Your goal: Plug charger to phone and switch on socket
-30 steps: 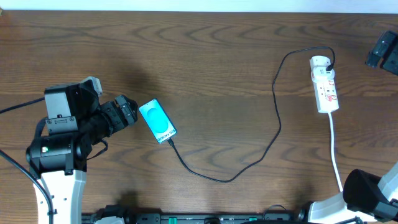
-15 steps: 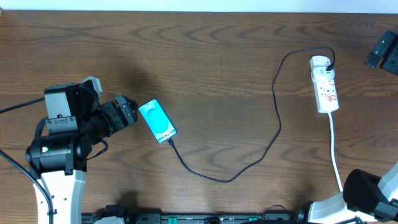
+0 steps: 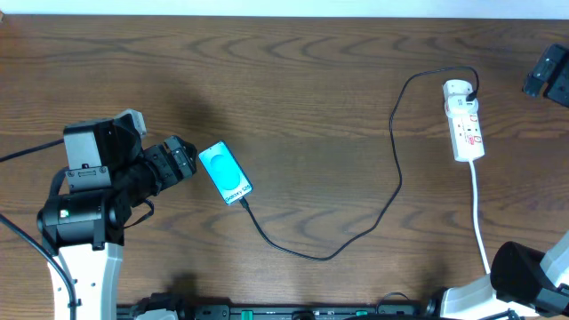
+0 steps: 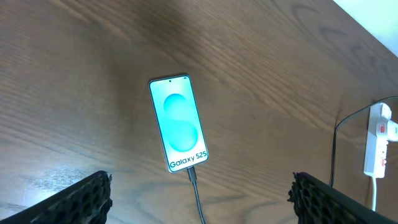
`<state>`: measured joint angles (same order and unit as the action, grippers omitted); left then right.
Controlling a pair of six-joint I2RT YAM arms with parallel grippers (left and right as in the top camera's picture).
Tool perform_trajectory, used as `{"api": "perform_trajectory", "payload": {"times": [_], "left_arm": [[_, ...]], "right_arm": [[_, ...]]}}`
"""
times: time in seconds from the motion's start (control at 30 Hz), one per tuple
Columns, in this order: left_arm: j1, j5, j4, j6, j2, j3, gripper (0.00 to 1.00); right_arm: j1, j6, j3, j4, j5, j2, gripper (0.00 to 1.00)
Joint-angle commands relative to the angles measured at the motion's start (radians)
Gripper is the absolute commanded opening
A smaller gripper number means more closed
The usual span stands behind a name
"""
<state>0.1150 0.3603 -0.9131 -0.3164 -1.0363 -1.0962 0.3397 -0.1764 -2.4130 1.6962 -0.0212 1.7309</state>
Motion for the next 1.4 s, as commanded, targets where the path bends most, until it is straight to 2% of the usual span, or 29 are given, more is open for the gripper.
{"api": "perform_trajectory", "payload": {"times": [0.0,0.2,0.33,0.77,1.0,1.07,1.2,1.3,1.37], "left_arm": [[0.002,-0.064,-0.019,0.012,-0.001,-0.005,0.93],[-0.057,-0.257,-0.047,0.012,0.115,0.051,0.93],[-0.096,-0.320,0.028,0.012,0.263,0.159,0.93],[-0.101,-0.317,0.539,0.011,0.825,0.658,0.93],[-0.088,-0.320,0.879,0.012,1.027,0.951,0.93],[-0.076,-0.320,0.943,0.012,1.033,1.009,0.93],[-0.064,-0.329,0.953,0.013,1.035,1.094,0.93],[-0.064,-0.359,0.834,0.023,1.035,1.092,0.93],[-0.065,-0.353,0.838,0.118,1.035,1.092,0.93]], "right_arm": [[-0.013,-0.014,-0.006,0.002,0.015,0.003,0.99],[-0.013,-0.014,-0.006,0.002,0.015,0.003,0.99],[-0.013,-0.013,-0.006,0.002,0.015,0.003,0.99],[-0.013,-0.014,-0.006,0.002,0.015,0.003,0.99],[-0.013,-0.013,-0.006,0.002,0.015,0.003,0.99],[-0.013,-0.013,-0.006,0.002,0.015,0.003,0.99],[-0.013,-0.014,-0.006,0.002,0.015,0.003,0.99],[-0.013,-0.014,-0.006,0.002,0.015,0.003,0.99],[-0.013,-0.013,-0.006,0.002,0.015,0.003,0.99]]}}
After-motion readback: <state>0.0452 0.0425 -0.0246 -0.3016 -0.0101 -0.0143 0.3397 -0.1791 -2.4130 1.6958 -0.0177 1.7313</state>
